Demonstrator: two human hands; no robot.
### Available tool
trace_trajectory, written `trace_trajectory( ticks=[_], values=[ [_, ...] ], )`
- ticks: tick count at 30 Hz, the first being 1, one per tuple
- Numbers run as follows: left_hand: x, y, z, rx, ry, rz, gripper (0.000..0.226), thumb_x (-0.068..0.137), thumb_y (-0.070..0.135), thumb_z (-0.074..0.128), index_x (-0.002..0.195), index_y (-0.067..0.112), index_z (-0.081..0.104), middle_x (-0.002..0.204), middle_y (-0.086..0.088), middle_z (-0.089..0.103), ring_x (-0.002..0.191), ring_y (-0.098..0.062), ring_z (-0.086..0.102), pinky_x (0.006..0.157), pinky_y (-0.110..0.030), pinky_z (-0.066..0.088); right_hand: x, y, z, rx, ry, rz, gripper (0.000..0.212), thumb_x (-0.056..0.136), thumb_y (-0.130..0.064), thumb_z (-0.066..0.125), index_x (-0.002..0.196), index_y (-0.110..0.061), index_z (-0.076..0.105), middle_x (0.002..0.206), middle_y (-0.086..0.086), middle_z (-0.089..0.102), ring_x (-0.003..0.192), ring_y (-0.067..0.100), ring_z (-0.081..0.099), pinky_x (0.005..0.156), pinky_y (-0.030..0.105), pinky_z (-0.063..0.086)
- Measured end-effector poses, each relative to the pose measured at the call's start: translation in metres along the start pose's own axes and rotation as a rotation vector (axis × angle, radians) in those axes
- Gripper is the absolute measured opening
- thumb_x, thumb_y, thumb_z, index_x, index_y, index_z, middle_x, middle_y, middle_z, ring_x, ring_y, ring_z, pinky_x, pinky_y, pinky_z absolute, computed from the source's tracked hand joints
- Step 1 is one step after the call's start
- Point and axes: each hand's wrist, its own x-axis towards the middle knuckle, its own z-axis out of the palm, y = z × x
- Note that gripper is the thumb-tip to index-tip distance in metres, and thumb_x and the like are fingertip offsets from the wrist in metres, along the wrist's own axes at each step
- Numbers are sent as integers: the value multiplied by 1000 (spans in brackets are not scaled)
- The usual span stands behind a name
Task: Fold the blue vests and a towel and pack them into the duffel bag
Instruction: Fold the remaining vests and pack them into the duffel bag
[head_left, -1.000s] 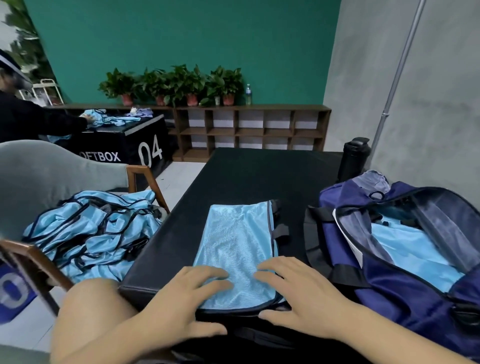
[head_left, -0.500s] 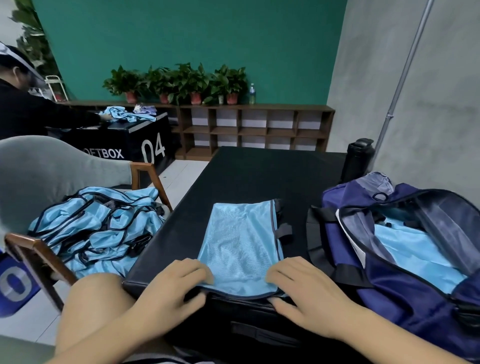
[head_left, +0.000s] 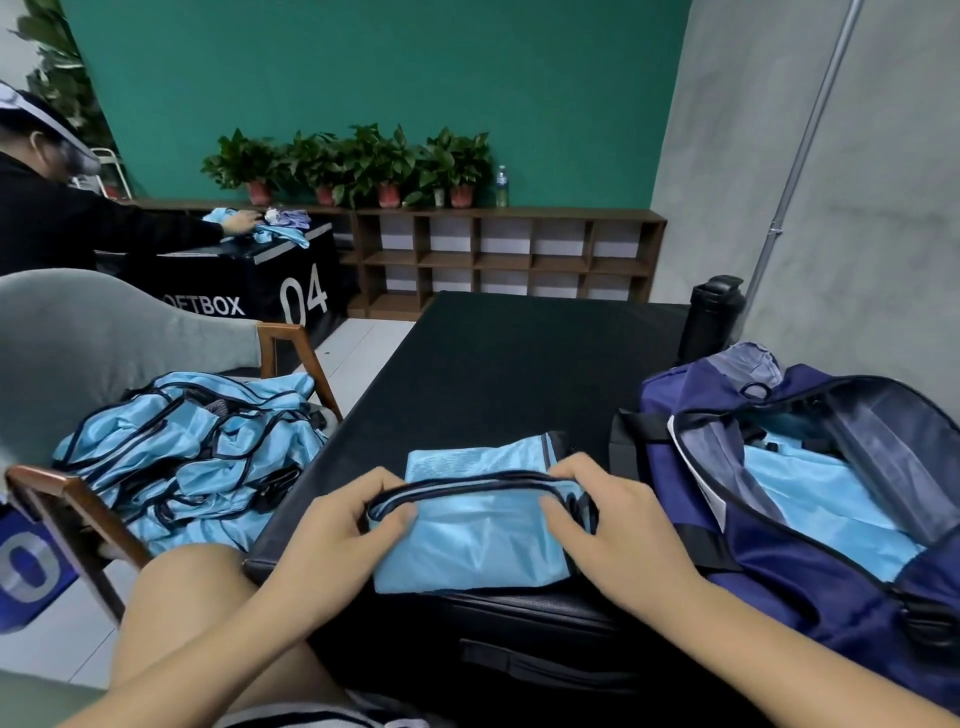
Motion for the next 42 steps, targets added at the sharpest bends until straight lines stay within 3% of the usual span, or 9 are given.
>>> trace_trajectory(
  ticks=[5, 10, 14, 21, 24, 27, 31, 36, 42],
  values=[
    [33, -13, 5, 34, 55, -131, 8, 100, 27, 72, 94, 22, 72, 83, 5, 73, 73, -8, 64, 74, -37, 50, 36, 7, 17, -7, 13, 146, 20, 103, -42, 63, 121, -42, 53, 78, -14, 62, 69, 6, 57, 69, 37, 51],
    [69, -41, 12, 86, 71, -274, 41, 91, 53, 69, 82, 14, 65, 75, -4, 71, 68, -20, 65, 67, -37, 48, 56, 27, 36, -83, -43, 247, 25, 107, -38, 58, 129, -33, 50, 72, -5, 59, 71, 17, 59, 66, 41, 47],
    [85, -55, 20, 290, 100, -272, 54, 92, 54, 73, 68, 12, 49, 58, -2, 51, 56, -11, 47, 58, -33, 35, 56, 37, 46, -151, -59, 268, 26, 107, -37, 57, 129, -29, 47, 72, -9, 53, 73, 22, 58, 66, 41, 46],
    [92, -60, 27, 446, 122, -226, 41, 85, 58, 78, 80, 24, 56, 70, 0, 66, 65, -15, 62, 59, -33, 48, 54, 34, 45, -360, -40, 219, 29, 105, -37, 59, 130, -27, 49, 113, -6, 48, 100, 24, 58, 80, 40, 48],
    [97, -69, 27, 451, 77, -109, 37, 85, 56, 81, 104, 38, 54, 103, 17, 55, 94, -5, 60, 78, -29, 53, 47, 23, 42, -475, 51, 39, 26, 99, -31, 63, 123, -23, 58, 121, -5, 49, 103, 23, 51, 89, 41, 47],
    [103, -74, 27, 362, 6, -7, 40, 89, 49, 80, 117, 44, 52, 120, 25, 48, 115, 0, 55, 93, -24, 47, 26, -1, 43, -421, 74, -168, 18, 97, -28, 64, 114, -23, 63, 115, -4, 53, 97, 22, 51, 84, 39, 46],
    [109, -69, 30, 318, -149, 51, 25, 93, 38, 76, 108, 43, 57, 113, 19, 63, 109, -5, 62, 93, -31, 52, -9, -18, 56, -438, -27, -342, 12, 99, -35, 58, 99, -24, 61, 95, -5, 51, 81, 21, 51, 72, 35, 47],
    [113, -70, 26, 364, -190, 60, 15, 93, 37, 75, 98, 41, 61, 101, 13, 67, 99, -8, 62, 90, -39, 53, -23, -8, 60, -539, -74, -318, 21, 80, -32, 79, 88, -27, 60, 78, -8, 47, 64, 17, 50, 54, 30, 45],
    [108, -71, 13, 461, -188, 47, 10, 90, 43, 73, 90, 39, 64, 97, 17, 66, 97, -3, 61, 92, -38, 51, -20, 13, 60, -653, -126, -261, 54, 43, -11, 91, 77, -26, 52, 72, -6, 44, 60, 18, 45, 55, 29, 28]
  ],
)
